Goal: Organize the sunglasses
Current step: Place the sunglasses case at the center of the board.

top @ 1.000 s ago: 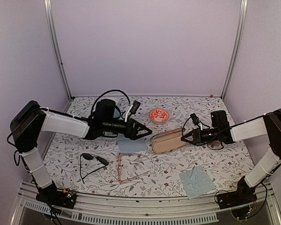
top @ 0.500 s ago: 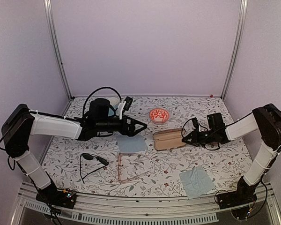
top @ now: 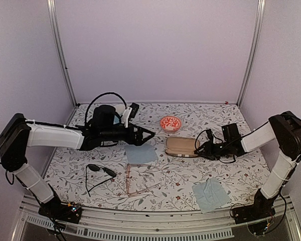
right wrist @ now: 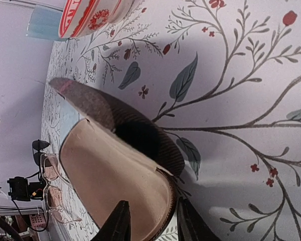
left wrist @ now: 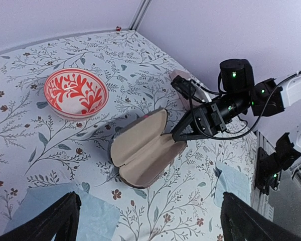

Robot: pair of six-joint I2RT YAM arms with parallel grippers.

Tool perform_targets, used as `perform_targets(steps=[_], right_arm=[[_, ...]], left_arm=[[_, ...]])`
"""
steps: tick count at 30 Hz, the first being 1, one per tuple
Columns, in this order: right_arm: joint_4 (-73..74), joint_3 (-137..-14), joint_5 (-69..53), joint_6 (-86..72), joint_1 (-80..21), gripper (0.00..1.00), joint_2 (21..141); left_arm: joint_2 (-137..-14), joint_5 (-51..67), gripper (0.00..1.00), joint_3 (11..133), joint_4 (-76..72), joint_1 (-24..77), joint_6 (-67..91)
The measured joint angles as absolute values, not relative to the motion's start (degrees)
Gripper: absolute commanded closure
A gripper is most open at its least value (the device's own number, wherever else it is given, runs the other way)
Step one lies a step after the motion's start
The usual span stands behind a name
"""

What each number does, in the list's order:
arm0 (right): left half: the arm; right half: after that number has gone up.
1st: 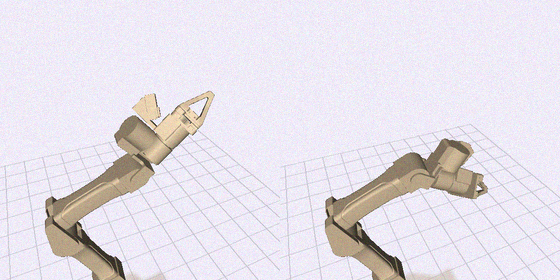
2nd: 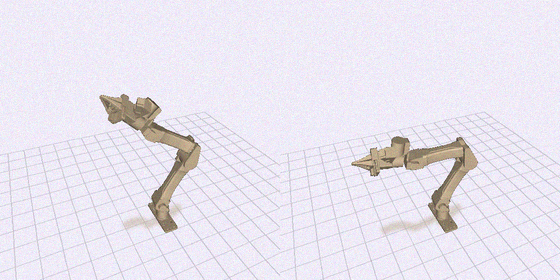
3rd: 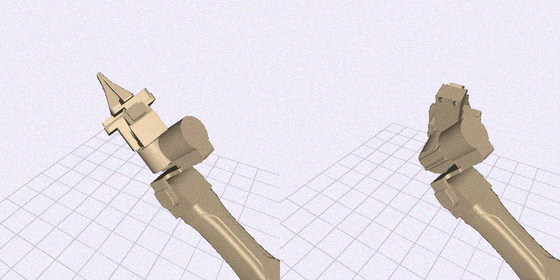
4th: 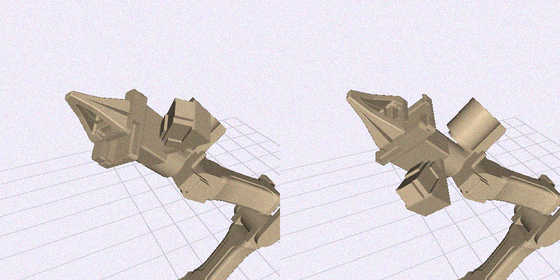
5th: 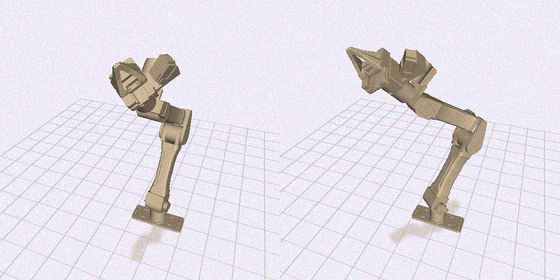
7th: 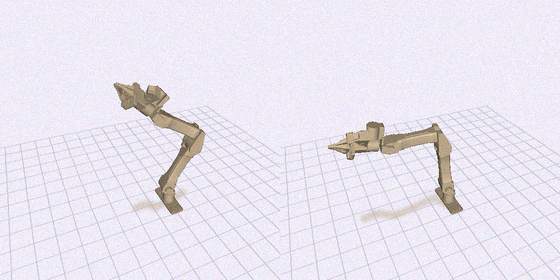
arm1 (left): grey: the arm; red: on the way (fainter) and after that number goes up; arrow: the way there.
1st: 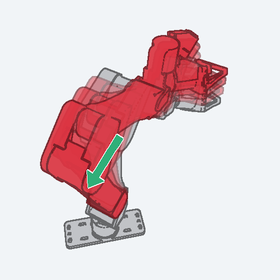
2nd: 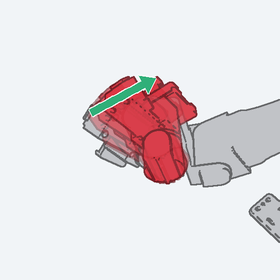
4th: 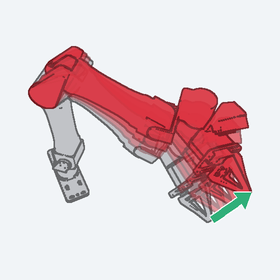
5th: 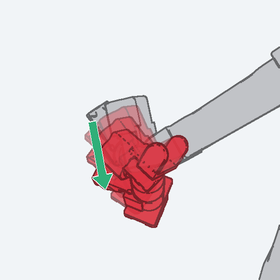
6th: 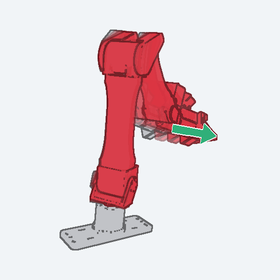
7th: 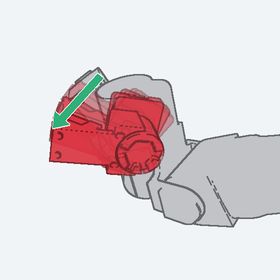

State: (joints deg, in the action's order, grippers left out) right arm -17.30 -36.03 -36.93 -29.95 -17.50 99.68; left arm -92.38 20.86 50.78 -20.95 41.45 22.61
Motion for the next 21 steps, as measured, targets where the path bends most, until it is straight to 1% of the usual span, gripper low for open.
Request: perform_targets(steps=[5, 12, 21], right_arm=[[-17.2, -33.4, -35.9, -30.3, -17.5, 0.56, 97.4], [-15.9, -29.7, -31.7, -30.2, -17.6, 0.46, 90.4], [-10.8, -28.4, -24.3, -29.4, -23.1, 0.42, 79.8]], left_arm=[[-90.1, 18.5, 0.01, 48.8, -19.6, 41.5, 22.6], [-86.1, 14.2, 0.02, 44.9, -17.0, 41.6, 22.6], [-79.2, 6.5, 0.03, 39.7, -12.8, 43.9, 22.3]])
